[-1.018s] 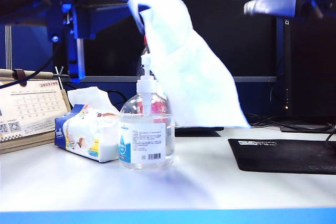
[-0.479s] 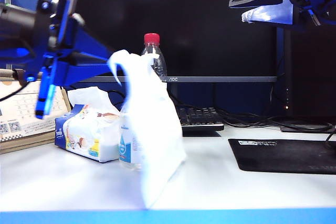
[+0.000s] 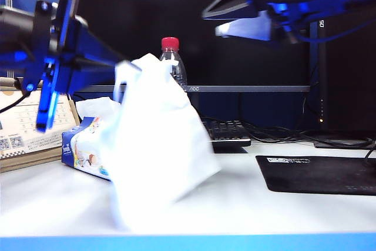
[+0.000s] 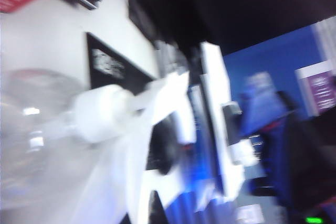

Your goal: Pull out a tissue from the tissue dispenser, then press the switch of the alcohol sanitizer bottle to drop some sanitizer on the paper tissue, and finally place the treated tissue on the table.

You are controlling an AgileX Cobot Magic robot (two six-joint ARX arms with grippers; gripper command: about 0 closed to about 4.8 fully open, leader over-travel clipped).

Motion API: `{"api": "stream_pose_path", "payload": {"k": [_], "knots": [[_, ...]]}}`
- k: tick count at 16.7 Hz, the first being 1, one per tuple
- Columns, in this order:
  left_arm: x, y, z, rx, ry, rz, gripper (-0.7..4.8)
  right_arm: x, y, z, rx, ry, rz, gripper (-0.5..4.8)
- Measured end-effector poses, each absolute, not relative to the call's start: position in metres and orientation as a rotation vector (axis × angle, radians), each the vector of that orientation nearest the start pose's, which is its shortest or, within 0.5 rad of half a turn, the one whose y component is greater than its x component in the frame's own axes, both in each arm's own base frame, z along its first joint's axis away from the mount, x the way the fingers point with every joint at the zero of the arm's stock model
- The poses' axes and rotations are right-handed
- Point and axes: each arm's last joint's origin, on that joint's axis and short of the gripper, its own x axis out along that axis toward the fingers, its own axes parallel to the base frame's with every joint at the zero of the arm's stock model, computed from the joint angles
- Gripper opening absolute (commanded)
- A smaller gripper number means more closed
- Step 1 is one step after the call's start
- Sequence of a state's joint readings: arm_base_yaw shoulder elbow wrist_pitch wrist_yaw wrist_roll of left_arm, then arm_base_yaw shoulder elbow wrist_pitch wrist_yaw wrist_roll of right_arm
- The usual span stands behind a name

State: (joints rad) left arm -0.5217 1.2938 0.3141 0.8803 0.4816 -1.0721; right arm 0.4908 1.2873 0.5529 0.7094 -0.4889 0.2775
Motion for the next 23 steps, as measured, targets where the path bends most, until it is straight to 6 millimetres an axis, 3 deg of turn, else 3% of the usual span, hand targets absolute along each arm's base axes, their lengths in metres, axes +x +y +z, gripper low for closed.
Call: {"api": "stream_pose_path", "payload": {"k": [4, 9, 13, 17, 20, 23], "knots": [[0.19, -0.125, 0.19, -1.066, 0.57, -0.905, -0.06, 0.232, 0.143, 0.235, 0.254, 0.169, 0.984, 2.12], [0.179, -0.152, 0.16, -1.017, 0.798, -0.87, -0.06, 0.232, 0.143, 0.235, 0.254, 0.172, 0.99, 2.12], [0.188, -0.163, 0.156, -1.13, 0.661, -0.893, -0.06, 0.231, 0.143, 0.233, 0.253, 0.198, 1.004, 2.12], [0.195, -0.172, 0.141, -1.166, 0.764, -0.915, -0.06, 0.231, 0.143, 0.231, 0.253, 0.217, 1.002, 2.12], [0.198, -0.169, 0.151, -1.181, 0.656, -0.983, -0.06, 0.231, 0.143, 0.231, 0.249, 0.214, 1.002, 2.12], [0.212, -0.151, 0.153, -1.195, 0.583, -0.919, -0.06, 0.231, 0.143, 0.231, 0.243, 0.212, 1.002, 2.12]]}}
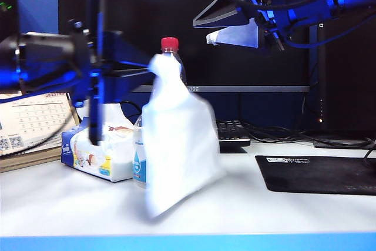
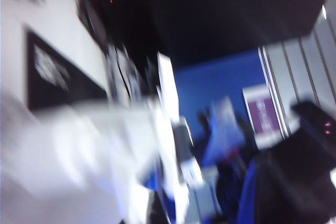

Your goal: Pull out a tissue from the tissue dispenser, then press the switch of the alcohol sanitizer bottle to drop some sanitizer on the paper tissue, and finally place the treated tissue on the table.

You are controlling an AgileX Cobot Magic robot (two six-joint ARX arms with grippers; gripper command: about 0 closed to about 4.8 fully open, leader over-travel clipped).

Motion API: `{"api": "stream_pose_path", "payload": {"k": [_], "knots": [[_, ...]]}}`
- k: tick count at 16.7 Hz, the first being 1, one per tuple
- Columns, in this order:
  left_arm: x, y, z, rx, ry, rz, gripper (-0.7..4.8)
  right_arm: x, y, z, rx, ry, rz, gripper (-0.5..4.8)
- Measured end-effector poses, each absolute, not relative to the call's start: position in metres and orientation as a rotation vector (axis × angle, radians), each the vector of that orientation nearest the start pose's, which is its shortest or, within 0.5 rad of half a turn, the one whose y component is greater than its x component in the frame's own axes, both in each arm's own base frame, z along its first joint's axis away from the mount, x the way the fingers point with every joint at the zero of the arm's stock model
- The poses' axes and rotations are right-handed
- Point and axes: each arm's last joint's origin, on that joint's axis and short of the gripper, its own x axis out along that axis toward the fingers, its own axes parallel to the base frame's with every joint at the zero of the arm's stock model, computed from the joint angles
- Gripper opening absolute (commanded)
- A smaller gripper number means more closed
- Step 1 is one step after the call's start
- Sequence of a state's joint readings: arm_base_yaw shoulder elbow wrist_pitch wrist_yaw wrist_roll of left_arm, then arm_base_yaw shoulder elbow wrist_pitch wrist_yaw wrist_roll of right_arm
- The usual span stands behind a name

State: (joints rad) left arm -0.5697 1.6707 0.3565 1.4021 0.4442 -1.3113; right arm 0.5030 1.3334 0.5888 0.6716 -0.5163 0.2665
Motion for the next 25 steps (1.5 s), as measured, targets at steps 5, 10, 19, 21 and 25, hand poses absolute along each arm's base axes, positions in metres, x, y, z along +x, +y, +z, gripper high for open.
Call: {"api": "stream_pose_path", "payload": {"k": [5, 10, 19, 21, 25], "knots": [[0.224, -0.133, 0.153, -1.197, 0.531, -0.86, -0.06, 0.231, 0.143, 0.231, 0.237, 0.216, 1.002, 2.12], [0.223, -0.133, 0.153, -1.197, 0.531, -0.86, -0.05, 0.238, 0.147, 0.215, 0.22, 0.271, 0.995, 2.12], [0.224, -0.134, 0.154, -1.219, 0.541, -0.866, -0.06, 0.253, 0.163, 0.227, 0.218, 0.205, 1.039, 2.11], [0.224, -0.135, 0.155, -1.216, 0.539, -0.881, -0.06, 0.254, 0.168, 0.22, 0.217, 0.234, 1.053, 2.11], [0.224, -0.135, 0.155, -1.216, 0.54, -0.883, -0.06, 0.257, 0.171, 0.211, 0.217, 0.269, 1.05, 2.11]]}}
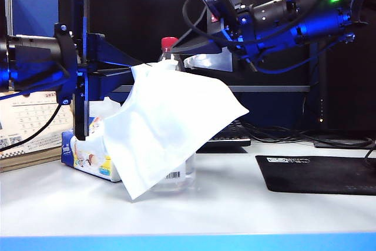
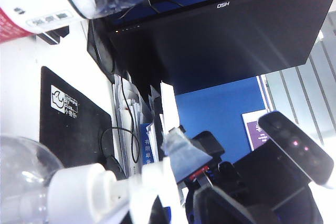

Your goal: Pull out a tissue from the tissue dispenser, then press the switch of the alcohol sanitizer bottle to drop some sanitizer on the paper tissue, and finally place the treated tissue on the table.

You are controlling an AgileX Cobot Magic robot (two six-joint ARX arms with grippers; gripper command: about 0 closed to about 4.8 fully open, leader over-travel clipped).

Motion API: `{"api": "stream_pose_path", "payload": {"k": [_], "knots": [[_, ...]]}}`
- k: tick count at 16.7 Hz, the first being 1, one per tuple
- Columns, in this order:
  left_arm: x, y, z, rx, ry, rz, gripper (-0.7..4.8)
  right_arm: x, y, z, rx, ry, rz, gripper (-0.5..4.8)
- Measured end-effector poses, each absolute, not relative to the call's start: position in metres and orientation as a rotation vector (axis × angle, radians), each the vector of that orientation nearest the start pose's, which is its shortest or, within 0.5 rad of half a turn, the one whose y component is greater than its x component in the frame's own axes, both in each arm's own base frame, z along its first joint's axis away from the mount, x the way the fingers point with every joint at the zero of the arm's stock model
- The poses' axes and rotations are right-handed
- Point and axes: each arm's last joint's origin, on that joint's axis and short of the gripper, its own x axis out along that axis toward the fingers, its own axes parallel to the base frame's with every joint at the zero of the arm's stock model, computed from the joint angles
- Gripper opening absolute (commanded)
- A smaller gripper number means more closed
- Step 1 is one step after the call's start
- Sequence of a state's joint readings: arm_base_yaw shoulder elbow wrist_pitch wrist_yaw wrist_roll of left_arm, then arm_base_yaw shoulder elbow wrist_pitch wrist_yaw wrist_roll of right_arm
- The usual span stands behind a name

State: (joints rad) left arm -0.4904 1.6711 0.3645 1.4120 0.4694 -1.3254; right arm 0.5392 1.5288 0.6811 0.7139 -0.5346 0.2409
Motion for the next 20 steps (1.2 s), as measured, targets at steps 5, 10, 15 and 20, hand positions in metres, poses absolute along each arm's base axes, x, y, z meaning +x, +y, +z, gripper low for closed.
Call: {"api": "stream_pose_path", "payload": {"k": [5, 10, 15, 20], "knots": [[0.224, -0.135, 0.155, -1.215, 0.542, -0.885, -0.06, 0.256, 0.172, 0.211, 0.216, 0.266, 1.053, 1.36], [0.224, -0.135, 0.155, -1.211, 0.551, -0.897, -0.06, 0.258, 0.179, 0.223, 0.213, 0.209, 1.074, -0.01], [0.224, -0.135, 0.156, -1.211, 0.55, -0.899, -0.06, 0.265, 0.184, 0.226, 0.212, 0.238, 1.077, -0.01], [0.224, -0.135, 0.156, -1.211, 0.549, -0.899, -0.06, 0.258, 0.195, 0.22, 0.207, 0.281, 1.137, -0.01]]}}
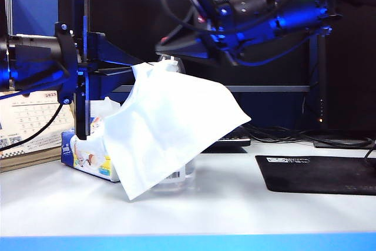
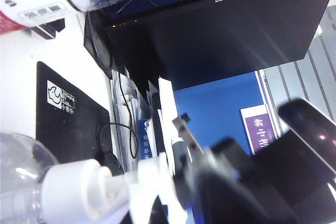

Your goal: Pull out a tissue from the tissue dispenser, then press the switch of the alcohol sanitizer bottle to drop some sanitizer on the paper tissue, and finally place the treated tissue on the table.

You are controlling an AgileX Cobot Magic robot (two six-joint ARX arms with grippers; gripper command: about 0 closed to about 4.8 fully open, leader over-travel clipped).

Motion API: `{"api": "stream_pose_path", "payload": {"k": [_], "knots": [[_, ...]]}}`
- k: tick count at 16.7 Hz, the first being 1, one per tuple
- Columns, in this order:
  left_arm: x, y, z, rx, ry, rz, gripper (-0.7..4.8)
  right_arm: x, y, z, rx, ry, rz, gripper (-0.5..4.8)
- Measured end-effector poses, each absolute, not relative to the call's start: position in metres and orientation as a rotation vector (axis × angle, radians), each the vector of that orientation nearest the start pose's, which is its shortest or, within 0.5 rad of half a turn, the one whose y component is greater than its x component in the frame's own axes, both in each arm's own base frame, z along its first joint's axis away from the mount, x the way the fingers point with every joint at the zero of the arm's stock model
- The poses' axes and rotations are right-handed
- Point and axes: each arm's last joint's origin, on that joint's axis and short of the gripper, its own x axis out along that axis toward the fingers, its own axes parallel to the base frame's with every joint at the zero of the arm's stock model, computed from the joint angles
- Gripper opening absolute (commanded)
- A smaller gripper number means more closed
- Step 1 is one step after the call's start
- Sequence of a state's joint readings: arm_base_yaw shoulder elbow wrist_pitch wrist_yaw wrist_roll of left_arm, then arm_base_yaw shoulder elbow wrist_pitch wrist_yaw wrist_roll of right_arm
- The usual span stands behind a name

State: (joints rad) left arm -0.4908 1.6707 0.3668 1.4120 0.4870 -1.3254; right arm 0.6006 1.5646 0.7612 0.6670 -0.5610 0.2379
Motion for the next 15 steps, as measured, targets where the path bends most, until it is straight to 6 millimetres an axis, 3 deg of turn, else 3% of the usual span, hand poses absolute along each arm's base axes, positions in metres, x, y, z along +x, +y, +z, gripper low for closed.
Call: {"api": "stream_pose_path", "payload": {"k": [4, 15], "knots": [[0.2247, -0.1354, 0.1562, -1.211, 0.547, -0.901, -0.06, 0.2499, 0.2055, 0.2203, 0.181, 0.271, 1.174, -0.01], [0.2245, -0.1356, 0.1562, -1.211, 0.554, -0.907, -0.06, 0.2556, 0.2005, 0.2186, 0.107, 0.255, 1.076, -0.01]]}}
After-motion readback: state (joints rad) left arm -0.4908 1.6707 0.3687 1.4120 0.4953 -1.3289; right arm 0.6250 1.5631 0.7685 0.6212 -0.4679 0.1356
